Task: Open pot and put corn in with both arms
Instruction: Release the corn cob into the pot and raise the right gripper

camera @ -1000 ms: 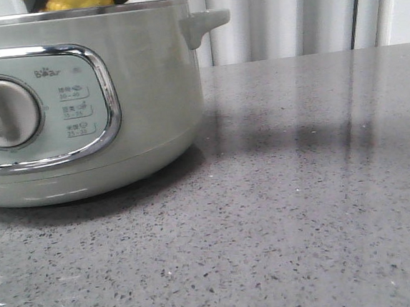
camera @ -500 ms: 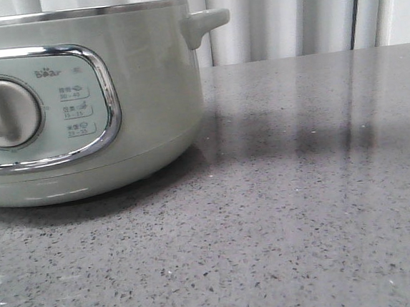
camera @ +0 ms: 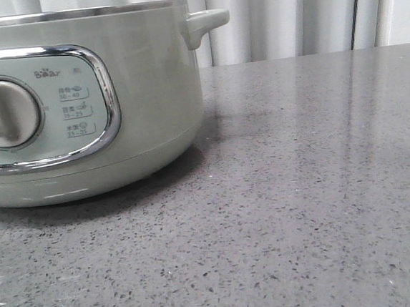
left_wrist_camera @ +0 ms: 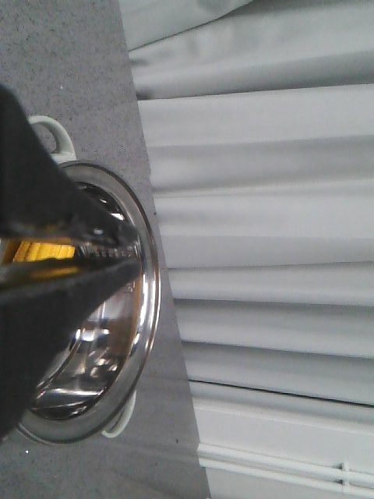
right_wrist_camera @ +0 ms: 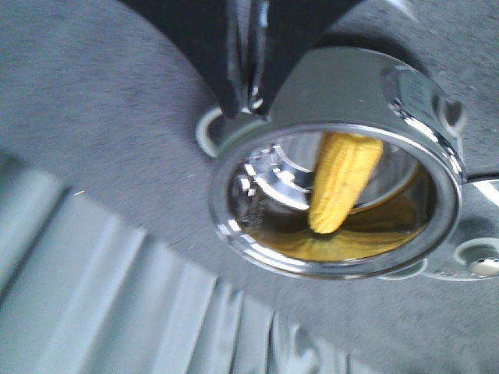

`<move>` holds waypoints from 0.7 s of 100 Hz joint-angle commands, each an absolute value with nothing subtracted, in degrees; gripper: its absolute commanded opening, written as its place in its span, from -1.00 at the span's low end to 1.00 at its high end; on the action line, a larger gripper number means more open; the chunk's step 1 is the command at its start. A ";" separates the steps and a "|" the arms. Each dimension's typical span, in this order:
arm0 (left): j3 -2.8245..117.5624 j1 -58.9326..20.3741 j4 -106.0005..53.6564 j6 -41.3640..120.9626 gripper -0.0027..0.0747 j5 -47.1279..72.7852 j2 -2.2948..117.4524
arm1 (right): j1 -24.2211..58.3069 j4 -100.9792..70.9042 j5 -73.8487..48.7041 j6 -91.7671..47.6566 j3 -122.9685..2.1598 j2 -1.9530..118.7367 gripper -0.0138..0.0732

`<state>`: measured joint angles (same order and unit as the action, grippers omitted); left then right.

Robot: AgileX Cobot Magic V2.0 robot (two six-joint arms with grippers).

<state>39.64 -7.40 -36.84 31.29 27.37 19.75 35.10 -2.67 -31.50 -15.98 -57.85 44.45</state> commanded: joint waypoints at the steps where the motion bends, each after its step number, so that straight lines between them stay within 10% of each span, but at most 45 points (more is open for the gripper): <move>1: 41.01 -7.85 -37.19 31.27 -0.98 24.23 20.29 | 34.73 1.93 -24.19 -16.52 -52.61 34.86 -0.78; 32: 37.52 -7.85 -39.76 31.27 -0.98 24.11 20.29 | 34.73 5.83 -17.65 -16.53 -36.62 6.91 -0.78; 70: 37.52 -7.85 -41.61 31.27 -0.98 24.00 20.29 | 34.73 5.83 -17.02 -16.53 -36.33 4.29 -0.78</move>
